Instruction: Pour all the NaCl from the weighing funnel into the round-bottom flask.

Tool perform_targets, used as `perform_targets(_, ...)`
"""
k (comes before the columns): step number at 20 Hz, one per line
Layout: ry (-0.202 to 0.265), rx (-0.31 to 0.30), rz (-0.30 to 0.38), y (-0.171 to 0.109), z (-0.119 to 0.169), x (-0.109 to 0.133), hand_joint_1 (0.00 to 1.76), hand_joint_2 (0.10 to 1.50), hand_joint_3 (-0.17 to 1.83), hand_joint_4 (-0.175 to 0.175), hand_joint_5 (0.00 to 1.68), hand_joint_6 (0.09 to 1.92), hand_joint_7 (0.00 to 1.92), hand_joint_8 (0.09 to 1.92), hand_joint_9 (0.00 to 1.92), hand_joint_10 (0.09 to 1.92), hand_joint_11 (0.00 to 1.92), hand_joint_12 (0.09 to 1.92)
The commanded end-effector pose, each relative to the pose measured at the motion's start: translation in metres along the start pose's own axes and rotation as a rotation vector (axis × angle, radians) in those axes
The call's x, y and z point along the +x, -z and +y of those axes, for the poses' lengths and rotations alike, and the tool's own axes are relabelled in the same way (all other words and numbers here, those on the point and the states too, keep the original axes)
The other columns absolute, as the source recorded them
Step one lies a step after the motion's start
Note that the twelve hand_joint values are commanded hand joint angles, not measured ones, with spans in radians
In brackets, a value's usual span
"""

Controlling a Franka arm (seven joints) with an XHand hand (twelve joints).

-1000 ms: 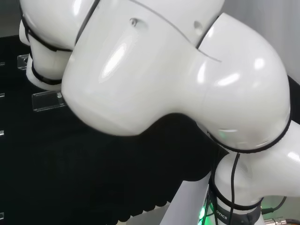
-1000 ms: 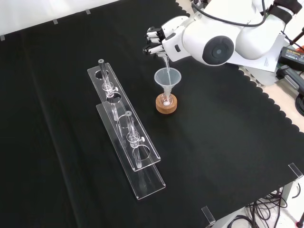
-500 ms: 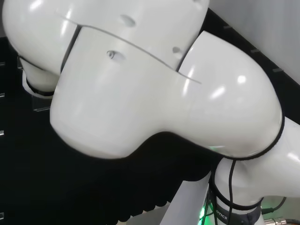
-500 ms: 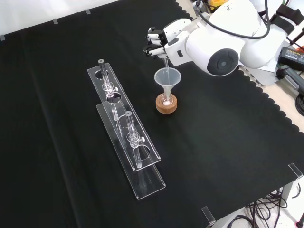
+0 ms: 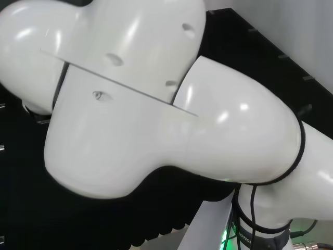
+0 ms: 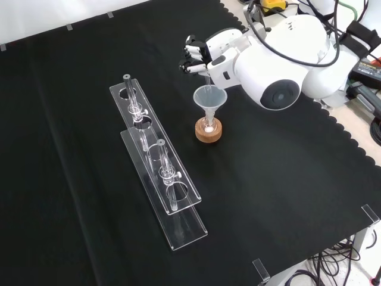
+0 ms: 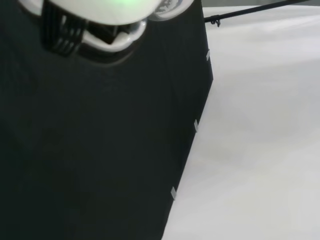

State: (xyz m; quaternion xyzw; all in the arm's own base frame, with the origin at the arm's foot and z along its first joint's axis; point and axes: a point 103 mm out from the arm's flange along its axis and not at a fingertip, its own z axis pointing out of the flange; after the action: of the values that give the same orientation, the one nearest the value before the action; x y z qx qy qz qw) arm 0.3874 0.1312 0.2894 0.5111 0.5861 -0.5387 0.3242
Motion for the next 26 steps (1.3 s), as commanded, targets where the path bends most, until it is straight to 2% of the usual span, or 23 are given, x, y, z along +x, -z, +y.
perform_targets(1, 0.005, 0.013, -0.022, 0.002, 0.000, 0.002, 1.15, 0.69, 0.50, 0.175, 1.43, 0.32, 0.58, 0.68, 1.15, 0.12, 1.08, 0.85)
perform_targets(17, -0.003, 0.016, -0.018, 0.005, 0.001, 0.002, 1.15, 0.69, 0.50, 0.175, 1.43, 0.32, 0.58, 0.68, 1.14, 0.11, 1.07, 0.84)
perform_targets(23, 0.004, 0.018, 0.077, -0.002, 0.001, -0.005, 1.15, 0.69, 0.50, 0.175, 1.43, 0.32, 0.58, 0.68, 1.14, 0.11, 1.07, 0.84)
perform_targets(26, 0.009, 0.014, 0.168, -0.006, 0.001, -0.009, 1.15, 0.69, 0.50, 0.175, 1.43, 0.32, 0.58, 0.68, 1.14, 0.11, 1.07, 0.84)
